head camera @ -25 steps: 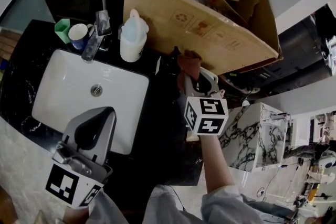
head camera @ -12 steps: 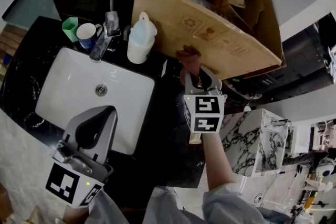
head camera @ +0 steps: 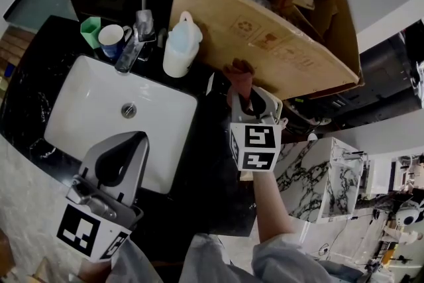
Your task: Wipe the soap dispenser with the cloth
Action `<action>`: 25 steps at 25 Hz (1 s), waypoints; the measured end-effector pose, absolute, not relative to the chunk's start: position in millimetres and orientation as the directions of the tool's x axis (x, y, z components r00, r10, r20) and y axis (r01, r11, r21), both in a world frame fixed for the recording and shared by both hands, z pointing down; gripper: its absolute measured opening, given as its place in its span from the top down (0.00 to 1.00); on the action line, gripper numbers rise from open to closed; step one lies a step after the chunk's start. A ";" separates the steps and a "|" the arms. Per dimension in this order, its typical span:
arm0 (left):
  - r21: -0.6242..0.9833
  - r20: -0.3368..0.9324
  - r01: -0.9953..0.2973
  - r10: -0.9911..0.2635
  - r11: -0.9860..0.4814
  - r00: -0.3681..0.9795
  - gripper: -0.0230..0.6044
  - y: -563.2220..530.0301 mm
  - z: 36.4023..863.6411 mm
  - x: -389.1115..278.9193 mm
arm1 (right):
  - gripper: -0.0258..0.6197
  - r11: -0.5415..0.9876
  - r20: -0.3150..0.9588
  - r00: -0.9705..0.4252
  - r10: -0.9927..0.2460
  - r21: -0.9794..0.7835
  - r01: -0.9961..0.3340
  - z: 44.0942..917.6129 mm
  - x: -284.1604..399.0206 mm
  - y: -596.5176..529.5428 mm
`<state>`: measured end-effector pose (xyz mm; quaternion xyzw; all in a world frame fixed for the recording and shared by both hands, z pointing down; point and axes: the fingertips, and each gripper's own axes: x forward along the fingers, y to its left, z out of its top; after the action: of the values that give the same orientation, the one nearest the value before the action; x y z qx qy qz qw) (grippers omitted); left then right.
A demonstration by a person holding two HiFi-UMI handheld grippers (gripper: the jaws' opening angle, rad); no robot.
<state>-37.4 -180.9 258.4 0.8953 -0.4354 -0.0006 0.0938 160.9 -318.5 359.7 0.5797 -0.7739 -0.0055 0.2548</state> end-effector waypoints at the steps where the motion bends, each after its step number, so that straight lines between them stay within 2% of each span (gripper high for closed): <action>1: 0.169 0.081 -0.779 -0.779 -0.604 0.621 0.96 -181.2 258.8 -37.1 | 0.84 0.327 0.387 -0.199 -0.901 0.302 -0.895 360.9 160.2 -317.5; 25: 0.179 0.091 -0.791 -0.790 -0.586 0.606 0.96 -181.1 263.3 -46.3 | 0.84 0.420 0.544 -0.272 -0.794 0.167 -0.892 431.8 131.5 -298.2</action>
<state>-46.3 -181.1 263.3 0.8904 -0.4439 0.0009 0.1008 131.5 -298.2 431.8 0.5316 -0.7928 0.0862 0.2855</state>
